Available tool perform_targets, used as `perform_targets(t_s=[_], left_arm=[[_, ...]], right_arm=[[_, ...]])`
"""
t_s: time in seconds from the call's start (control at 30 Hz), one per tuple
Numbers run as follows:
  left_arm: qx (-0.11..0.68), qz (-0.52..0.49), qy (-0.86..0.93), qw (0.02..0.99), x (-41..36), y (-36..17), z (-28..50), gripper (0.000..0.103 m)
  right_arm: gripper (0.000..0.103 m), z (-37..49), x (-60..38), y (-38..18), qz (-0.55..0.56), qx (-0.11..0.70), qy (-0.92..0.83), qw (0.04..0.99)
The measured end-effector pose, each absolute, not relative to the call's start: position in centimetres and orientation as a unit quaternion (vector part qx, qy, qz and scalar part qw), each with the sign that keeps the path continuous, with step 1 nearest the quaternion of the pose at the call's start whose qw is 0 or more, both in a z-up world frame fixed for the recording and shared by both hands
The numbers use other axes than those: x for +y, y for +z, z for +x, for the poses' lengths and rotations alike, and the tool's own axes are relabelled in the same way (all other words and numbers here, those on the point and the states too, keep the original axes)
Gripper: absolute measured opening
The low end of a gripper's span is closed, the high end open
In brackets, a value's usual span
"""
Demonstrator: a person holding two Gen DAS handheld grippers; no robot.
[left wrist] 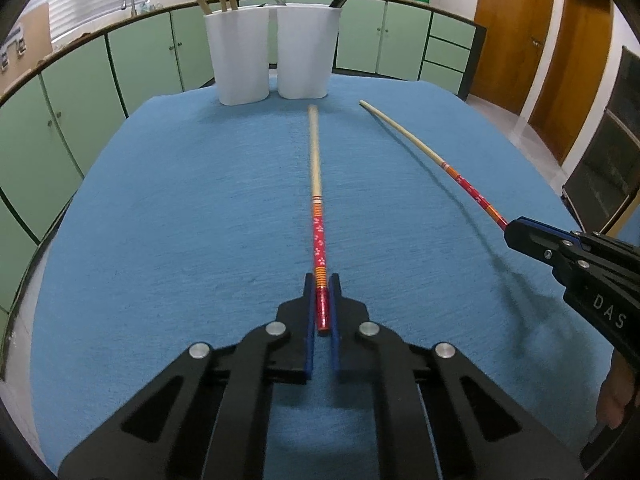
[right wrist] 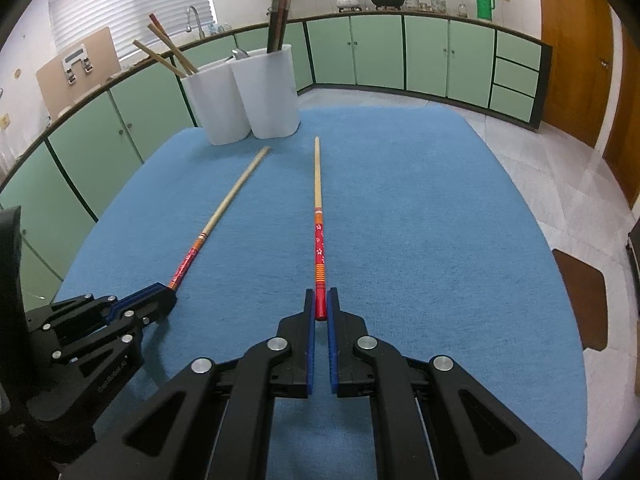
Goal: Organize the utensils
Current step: 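Grasp a red-patterned chopstick with the right tool while the left tool grasps another, then lift both chopsticks and insert them upright into the white holder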
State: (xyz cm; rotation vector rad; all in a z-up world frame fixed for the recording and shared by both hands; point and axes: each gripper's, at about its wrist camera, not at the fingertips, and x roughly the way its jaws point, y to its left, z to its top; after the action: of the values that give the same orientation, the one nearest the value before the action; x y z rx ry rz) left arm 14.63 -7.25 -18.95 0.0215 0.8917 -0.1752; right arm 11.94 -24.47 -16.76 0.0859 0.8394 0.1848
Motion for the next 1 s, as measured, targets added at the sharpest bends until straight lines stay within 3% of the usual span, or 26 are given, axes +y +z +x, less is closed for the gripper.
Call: perform_targets(t_s=[0.43, 1.0], left_arm=[[0.358, 0.028, -0.087, 0.929, -6.6, -12.9, 11.8, 0.005], [0.245, 0.009, -0.114, 0.963, -4.7, -1.8, 11.2, 0.005]], right_arm=[[0.006, 11.0, -24.5, -12.9, 0.025, 0.37, 0.096, 0.924], [0.006, 10.8, -24.1, -2.7, 0.023, 0.287, 0.14, 0.947]])
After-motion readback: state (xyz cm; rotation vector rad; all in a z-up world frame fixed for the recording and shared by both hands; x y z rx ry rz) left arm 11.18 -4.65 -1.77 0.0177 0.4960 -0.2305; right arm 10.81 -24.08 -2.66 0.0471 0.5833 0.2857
